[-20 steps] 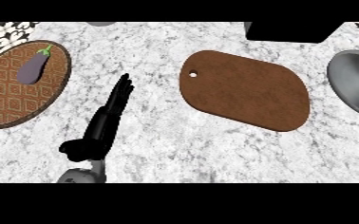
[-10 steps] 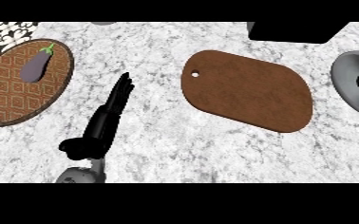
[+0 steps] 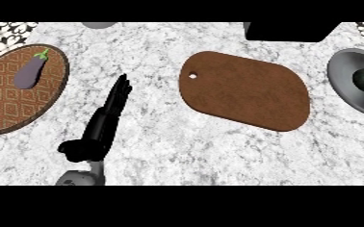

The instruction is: Pick the squash from the cutting board and place it in the pan

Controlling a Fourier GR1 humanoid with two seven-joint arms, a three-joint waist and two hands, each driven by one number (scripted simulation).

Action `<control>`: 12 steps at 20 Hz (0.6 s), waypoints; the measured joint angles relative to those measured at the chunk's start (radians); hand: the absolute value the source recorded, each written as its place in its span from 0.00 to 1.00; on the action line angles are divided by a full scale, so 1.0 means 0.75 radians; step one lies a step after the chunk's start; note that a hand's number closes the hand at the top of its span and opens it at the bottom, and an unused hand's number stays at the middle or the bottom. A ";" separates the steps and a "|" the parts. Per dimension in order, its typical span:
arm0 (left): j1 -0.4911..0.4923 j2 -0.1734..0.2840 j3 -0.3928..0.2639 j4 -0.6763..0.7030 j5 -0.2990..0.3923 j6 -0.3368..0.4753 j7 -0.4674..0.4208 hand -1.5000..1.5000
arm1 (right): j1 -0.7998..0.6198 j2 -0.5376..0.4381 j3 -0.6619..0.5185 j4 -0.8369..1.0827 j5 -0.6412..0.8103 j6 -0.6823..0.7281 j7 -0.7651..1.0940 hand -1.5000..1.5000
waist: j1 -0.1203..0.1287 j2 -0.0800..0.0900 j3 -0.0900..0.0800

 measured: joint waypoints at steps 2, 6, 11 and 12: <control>0.011 -0.001 0.005 0.009 0.004 -0.002 -0.013 0.50 | 0.020 -0.013 -0.041 0.010 -0.056 0.072 -0.045 0.00 | -0.007 -0.004 -0.001; 0.016 0.010 0.024 -0.001 0.018 -0.011 -0.003 0.50 | 0.088 -0.035 -0.099 0.030 -0.153 0.268 -0.141 0.00 | -0.022 -0.012 -0.003; 0.041 0.006 0.021 -0.022 0.005 -0.001 0.004 0.50 | 0.198 -0.044 -0.099 0.021 -0.227 0.493 -0.246 0.00 | -0.037 -0.021 -0.006; 0.036 0.007 0.025 -0.013 0.004 -0.004 -0.002 0.50 | 0.216 -0.053 -0.096 0.017 -0.242 0.530 -0.258 0.00 | -0.038 -0.021 -0.006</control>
